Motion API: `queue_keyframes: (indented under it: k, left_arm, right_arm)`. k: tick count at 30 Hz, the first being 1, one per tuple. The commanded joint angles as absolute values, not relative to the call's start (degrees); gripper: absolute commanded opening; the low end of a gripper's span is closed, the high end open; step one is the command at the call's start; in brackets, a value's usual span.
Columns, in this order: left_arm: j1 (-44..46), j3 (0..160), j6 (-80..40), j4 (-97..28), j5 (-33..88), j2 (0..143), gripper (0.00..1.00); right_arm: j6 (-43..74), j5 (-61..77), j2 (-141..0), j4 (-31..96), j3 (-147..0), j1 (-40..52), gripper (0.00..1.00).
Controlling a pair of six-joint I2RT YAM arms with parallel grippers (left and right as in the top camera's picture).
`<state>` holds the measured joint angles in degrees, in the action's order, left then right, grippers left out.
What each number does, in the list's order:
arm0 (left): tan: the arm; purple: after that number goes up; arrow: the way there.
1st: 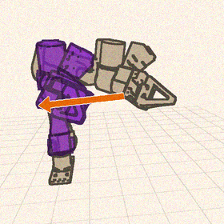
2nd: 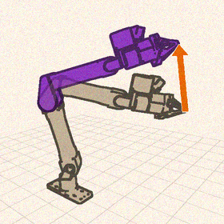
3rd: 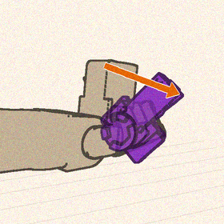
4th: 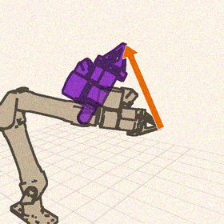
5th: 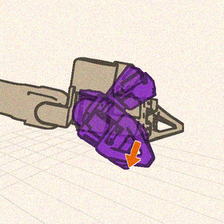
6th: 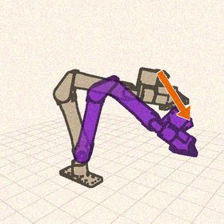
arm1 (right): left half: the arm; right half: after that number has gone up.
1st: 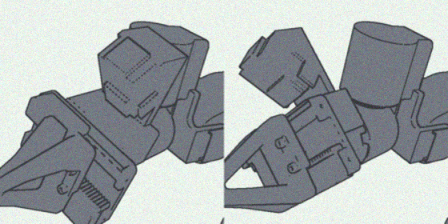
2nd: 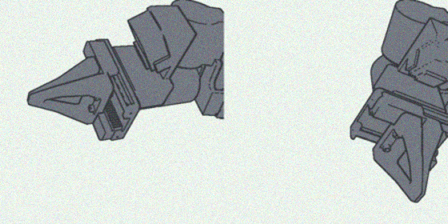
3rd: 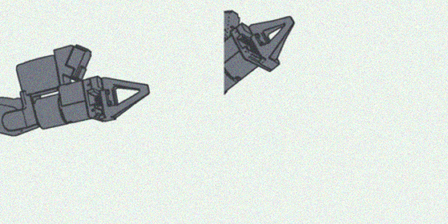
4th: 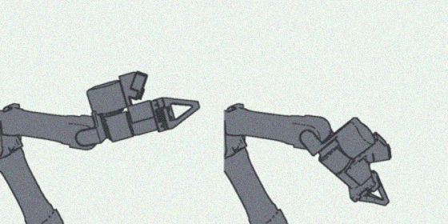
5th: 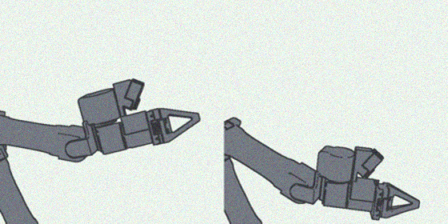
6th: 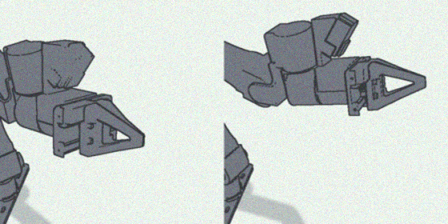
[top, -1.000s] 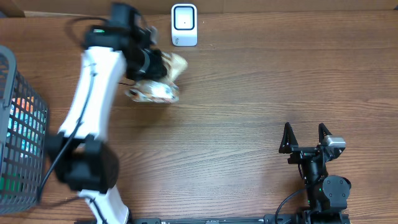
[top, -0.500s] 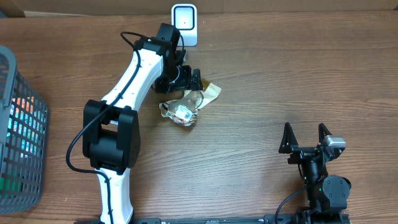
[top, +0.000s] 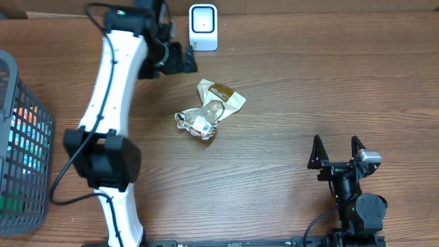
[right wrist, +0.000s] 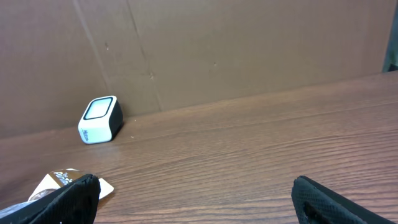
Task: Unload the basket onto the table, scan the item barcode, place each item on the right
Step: 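Lift the Pantree bag out and drop it on the table center, then reach the left gripper into the basket and grasp the teal packet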
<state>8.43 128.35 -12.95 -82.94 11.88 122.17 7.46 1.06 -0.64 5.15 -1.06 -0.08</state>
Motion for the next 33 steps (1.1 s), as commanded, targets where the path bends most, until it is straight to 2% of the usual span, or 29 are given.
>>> queue_keyframes:
  k: [1,7,12,17,20,28,29,33]
  left_arm:
    - [4.64,136.66,-11.33,-86.74,6.87,114.48,1.0]
    - [-6.9,141.29,-12.45,-91.13,7.03,106.24,1.0]
    - [-25.71,141.27,-21.21,-92.49,7.05,101.78,1.0]
    - [-44.71,140.0,-27.86,-92.31,7.4,103.18,1.0]
    - [-51.9,138.5,-28.34,-92.05,7.64,104.9,0.98]
    - [-57.74,131.72,-16.64,-87.48,6.92,110.06,0.95]
    - [-57.6,129.6,-13.1,-85.73,7.01,111.98,0.89]
    - [-56.95,126.19,-8.01,-82.37,6.92,116.53,0.81]
  right_arm:
    - [7.22,0.49,-0.3,4.84,-0.47,-0.49,1.0]
    - [7.22,0.49,-0.3,4.84,-0.47,-0.49,1.0]
    - [7.22,0.49,-0.3,4.84,-0.47,-0.49,1.0]
    - [7.22,0.49,-0.3,4.84,-0.47,-0.49,1.0]
    - [7.22,0.49,-0.3,4.84,-0.47,-0.49,1.0]
    - [7.22,0.49,-0.3,4.84,-0.47,-0.49,1.0]
    - [7.22,0.49,-0.3,4.84,-0.47,-0.49,1.0]
    - [7.22,0.49,-0.3,4.84,-0.47,-0.49,1.0]
